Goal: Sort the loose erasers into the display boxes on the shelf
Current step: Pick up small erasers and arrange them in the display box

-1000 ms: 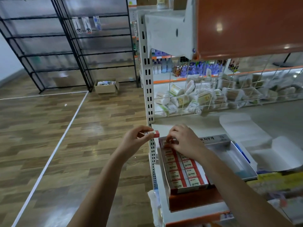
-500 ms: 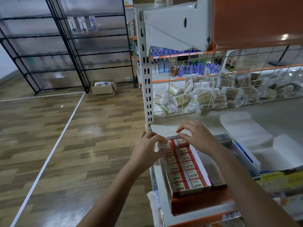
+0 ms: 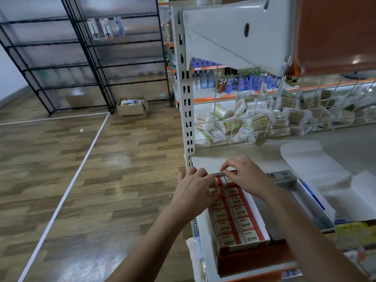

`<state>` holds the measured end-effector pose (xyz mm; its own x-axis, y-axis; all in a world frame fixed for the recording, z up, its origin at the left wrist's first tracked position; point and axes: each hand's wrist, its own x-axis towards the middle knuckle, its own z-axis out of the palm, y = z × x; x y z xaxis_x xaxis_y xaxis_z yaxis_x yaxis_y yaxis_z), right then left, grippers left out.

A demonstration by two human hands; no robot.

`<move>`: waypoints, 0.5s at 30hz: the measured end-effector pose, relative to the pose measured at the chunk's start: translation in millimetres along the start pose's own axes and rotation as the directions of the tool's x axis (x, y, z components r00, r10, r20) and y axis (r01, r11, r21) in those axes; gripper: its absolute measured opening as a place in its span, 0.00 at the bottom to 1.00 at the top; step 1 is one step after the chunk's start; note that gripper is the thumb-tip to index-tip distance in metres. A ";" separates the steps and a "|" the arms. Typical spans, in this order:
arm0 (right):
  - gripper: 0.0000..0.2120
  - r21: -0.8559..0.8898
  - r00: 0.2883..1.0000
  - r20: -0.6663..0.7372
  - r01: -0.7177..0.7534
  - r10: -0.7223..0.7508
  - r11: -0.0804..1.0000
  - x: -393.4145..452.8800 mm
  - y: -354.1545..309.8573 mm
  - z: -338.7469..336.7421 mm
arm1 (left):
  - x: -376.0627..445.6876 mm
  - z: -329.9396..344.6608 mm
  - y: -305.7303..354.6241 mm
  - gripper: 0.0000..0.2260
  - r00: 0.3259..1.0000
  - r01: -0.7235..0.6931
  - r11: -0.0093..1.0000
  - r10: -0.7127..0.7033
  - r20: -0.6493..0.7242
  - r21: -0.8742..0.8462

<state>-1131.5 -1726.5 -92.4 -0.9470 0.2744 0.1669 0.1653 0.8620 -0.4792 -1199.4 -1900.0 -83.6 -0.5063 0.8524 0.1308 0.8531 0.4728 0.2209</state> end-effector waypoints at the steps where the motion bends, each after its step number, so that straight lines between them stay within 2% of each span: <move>1: 0.06 0.005 1.000 0.004 -0.001 0.001 1.000 -0.1 -0.2 0.3 | 0.2 -0.2 1.7 0.17 1.000 0.007 1.000 -0.007 0.013 0.013; 4: 0.06 0.005 1.000 0.007 -0.003 0.003 1.000 -0.4 -1.5 -1.0 | 1.8 -3.5 4.0 0.19 0.999 -0.001 0.999 -0.002 0.051 0.054; 8: 0.07 0.005 1.000 0.004 -0.020 0.020 1.000 -0.8 -3.0 -12.4 | 8.1 -9.4 -0.5 0.17 0.990 0.000 1.000 0.004 0.140 -0.025; 12: 0.08 0.029 0.998 -0.002 -0.067 0.067 0.997 -4.2 -0.2 -29.4 | 21.2 -13.6 2.7 0.13 0.994 0.039 0.998 -0.033 0.107 -0.054; 15: 0.08 0.027 0.988 -0.030 -0.152 0.153 0.988 -8.7 8.7 -42.6 | 33.5 -15.5 16.0 0.12 0.999 0.009 0.998 -0.006 0.050 -0.067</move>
<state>-1110.1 -1703.3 -61.3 -0.9018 0.4157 0.1177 0.2999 0.7984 -0.5221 -1204.7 -1867.4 -60.7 -0.5041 0.8598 0.0809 0.8380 0.4644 0.2864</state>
